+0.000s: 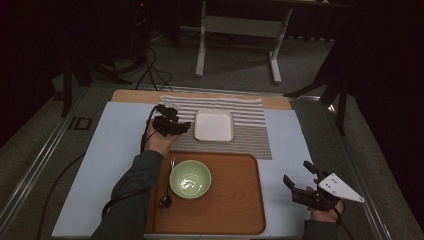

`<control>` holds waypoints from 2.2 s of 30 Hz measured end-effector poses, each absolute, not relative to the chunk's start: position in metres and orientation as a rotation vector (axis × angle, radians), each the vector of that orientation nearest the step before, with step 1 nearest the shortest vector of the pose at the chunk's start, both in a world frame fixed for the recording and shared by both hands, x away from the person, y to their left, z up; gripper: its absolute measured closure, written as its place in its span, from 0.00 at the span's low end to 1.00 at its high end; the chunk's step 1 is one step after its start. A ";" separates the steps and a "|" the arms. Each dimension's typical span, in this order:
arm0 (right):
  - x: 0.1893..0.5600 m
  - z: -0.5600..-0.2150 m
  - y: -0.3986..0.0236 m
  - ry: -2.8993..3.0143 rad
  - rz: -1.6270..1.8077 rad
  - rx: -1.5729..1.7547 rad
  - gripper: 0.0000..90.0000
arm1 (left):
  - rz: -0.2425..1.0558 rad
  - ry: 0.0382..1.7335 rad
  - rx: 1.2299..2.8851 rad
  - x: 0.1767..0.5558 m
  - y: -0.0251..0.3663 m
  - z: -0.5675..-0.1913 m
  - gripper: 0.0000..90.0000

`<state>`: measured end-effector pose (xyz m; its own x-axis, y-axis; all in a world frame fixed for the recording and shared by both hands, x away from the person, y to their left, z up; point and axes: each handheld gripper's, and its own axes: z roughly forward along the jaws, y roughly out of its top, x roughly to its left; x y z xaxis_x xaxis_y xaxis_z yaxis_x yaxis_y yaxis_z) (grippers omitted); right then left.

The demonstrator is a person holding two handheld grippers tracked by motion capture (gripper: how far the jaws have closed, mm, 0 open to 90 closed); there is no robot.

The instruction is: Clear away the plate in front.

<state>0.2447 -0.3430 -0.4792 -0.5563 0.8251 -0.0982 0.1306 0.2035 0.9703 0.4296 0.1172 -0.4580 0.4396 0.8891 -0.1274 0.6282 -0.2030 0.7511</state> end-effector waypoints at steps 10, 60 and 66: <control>0.245 -0.479 -0.343 1.844 1.392 0.890 0.15 | 0.362 1.300 1.961 0.447 0.112 -0.474 0.48; 0.245 -0.480 -0.347 1.838 1.399 0.904 0.15 | 0.164 1.435 2.131 0.490 0.079 -0.514 0.95; 0.245 -0.480 -0.347 1.841 1.397 0.899 0.15 | 0.171 1.448 2.137 0.489 0.078 -0.513 0.95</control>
